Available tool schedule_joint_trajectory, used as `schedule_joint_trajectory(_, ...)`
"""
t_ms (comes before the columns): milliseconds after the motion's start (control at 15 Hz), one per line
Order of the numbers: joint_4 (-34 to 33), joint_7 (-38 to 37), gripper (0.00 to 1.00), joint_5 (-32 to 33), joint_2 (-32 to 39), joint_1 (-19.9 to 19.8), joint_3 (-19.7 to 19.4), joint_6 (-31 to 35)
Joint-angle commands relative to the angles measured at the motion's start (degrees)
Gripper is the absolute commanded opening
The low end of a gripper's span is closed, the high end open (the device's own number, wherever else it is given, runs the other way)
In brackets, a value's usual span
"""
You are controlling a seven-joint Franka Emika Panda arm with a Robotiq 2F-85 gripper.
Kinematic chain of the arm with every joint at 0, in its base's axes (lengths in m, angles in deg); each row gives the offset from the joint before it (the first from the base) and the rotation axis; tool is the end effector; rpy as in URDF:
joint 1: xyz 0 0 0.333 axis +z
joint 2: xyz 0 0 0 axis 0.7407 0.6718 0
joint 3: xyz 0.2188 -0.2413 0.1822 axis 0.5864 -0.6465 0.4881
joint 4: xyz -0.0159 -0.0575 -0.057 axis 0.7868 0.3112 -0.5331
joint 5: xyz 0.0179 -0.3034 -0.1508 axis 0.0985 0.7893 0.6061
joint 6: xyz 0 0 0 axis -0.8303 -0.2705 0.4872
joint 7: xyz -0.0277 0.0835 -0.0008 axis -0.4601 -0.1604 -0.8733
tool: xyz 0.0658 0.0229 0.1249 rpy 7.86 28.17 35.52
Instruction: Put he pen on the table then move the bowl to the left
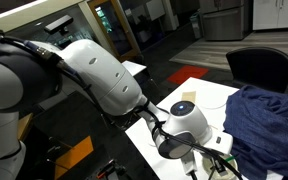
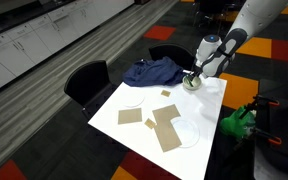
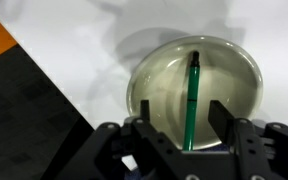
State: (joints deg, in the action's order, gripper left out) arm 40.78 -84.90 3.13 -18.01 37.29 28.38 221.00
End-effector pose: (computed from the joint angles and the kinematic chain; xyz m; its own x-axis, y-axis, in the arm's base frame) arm 0.5622 -0.1996 0.1374 0.8651 -0.4541 0.2132 -0.4767 -0.8765 0.0670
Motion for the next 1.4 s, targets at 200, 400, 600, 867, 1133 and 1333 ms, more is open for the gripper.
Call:
schedule_joint_trajectory(200,-6.1,1.7,0.64,-1.3,3.7,0.5,0.0,-4.7)
schedule_joint_trajectory(400,-8.5,1.5,0.63,-1.2,5.1,0.8,0.0,-6.1)
schedule_joint_trajectory(600,-10.5,1.3,0.62,-1.3,6.4,1.1,-0.1,-7.2)
schedule_joint_trajectory(867,-11.6,0.9,0.35,-1.3,7.5,1.4,-0.5,-8.0)
schedule_joint_trajectory(1133,-10.1,0.8,0.03,-1.4,6.5,1.4,-0.7,-7.0)
schedule_joint_trajectory(1333,-9.1,0.9,0.03,-1.5,5.5,1.4,-0.5,-6.5)
